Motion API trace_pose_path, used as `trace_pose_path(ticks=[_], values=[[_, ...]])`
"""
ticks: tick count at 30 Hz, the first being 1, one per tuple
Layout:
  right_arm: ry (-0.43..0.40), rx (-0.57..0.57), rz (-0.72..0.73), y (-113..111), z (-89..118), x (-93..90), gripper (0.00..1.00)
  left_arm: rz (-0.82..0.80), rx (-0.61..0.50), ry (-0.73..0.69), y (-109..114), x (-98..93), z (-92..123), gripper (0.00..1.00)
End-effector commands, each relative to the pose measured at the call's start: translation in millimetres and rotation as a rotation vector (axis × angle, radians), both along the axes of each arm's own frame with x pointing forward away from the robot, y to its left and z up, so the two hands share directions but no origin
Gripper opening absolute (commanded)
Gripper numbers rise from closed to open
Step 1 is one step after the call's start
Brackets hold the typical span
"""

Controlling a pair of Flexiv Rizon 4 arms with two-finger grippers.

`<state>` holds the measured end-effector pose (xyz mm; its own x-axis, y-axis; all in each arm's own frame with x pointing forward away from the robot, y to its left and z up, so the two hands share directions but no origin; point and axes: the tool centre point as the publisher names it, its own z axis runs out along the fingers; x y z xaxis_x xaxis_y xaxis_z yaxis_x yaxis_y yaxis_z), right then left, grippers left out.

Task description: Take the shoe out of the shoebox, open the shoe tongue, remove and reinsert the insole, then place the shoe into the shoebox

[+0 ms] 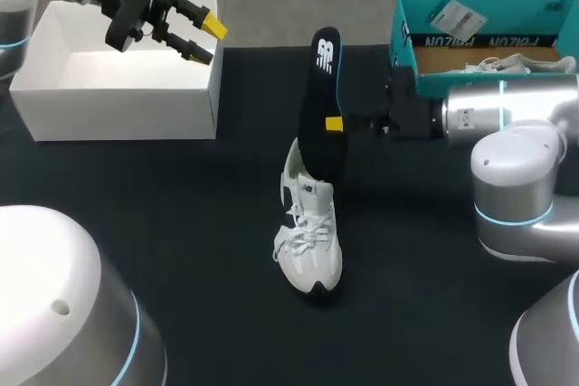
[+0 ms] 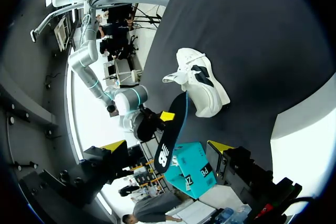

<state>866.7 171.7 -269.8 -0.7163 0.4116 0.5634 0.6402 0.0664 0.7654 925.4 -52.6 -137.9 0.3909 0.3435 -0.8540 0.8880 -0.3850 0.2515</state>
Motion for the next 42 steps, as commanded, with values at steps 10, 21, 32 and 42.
trace_pose_path(ticks=[10, 21, 32, 42], values=[[-0.114, -0.007, 0.056, 5.2, 25.7, 22.4, 0.00, 0.000, 0.003, -0.002, 0.3, -0.4, 0.1, 1.00], [-0.141, 0.021, 0.127, 22.3, 23.1, 41.9, 0.00, 0.000, 0.003, -0.002, 0.3, -0.4, 0.1, 1.00], [-0.152, 0.086, 0.162, 29.3, 13.2, 37.9, 0.00, 0.000, 0.003, -0.002, 0.3, -0.4, 0.1, 1.00], [-0.190, 0.122, 0.161, 30.5, 11.7, 38.4, 0.00, 0.000, 0.003, -0.002, 0.3, -0.4, 0.1, 1.00]])
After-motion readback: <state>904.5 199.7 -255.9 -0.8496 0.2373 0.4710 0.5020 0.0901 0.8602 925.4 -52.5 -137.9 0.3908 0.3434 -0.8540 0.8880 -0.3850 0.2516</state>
